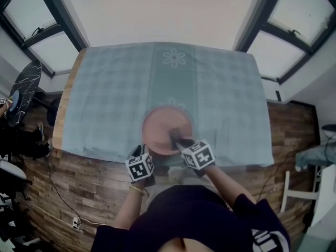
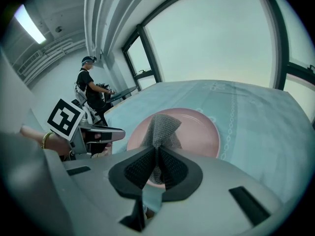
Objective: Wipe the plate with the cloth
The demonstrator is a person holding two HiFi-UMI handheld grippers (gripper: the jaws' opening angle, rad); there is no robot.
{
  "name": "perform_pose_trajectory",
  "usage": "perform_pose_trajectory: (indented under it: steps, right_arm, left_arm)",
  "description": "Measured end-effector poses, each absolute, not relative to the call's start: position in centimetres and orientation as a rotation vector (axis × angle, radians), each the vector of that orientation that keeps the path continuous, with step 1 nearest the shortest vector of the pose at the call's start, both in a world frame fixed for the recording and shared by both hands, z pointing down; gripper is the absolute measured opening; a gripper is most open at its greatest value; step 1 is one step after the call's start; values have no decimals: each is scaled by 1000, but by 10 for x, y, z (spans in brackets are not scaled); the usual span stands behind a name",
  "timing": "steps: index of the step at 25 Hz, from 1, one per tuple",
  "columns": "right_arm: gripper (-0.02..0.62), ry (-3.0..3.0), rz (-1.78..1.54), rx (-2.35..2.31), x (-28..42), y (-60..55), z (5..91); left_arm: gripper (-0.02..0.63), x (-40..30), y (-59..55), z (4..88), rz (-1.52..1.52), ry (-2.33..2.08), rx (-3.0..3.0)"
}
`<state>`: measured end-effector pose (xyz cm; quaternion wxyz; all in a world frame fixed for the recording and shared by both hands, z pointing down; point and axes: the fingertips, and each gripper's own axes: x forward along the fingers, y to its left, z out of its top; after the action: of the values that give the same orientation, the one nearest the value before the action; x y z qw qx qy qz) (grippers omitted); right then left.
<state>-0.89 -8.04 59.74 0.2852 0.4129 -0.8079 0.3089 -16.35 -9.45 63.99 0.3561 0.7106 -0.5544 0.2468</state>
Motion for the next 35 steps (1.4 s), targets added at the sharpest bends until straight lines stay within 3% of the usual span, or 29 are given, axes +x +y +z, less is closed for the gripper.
perform_pose_trajectory:
  steps: [11,25,35]
  right_arm:
    - [32,-2185,880,1297,-39,-27,573]
    - [32,-2214,855,1430,-69,59,546]
    - [32,-2250,842,1486,-87,104,534]
  left_arm:
    - [80,-165,-49,594,597,-1299,2001]
    - [14,-169,34,574,587,-1166,2094]
    - [14,-176,74,548,560,-1111,2196]
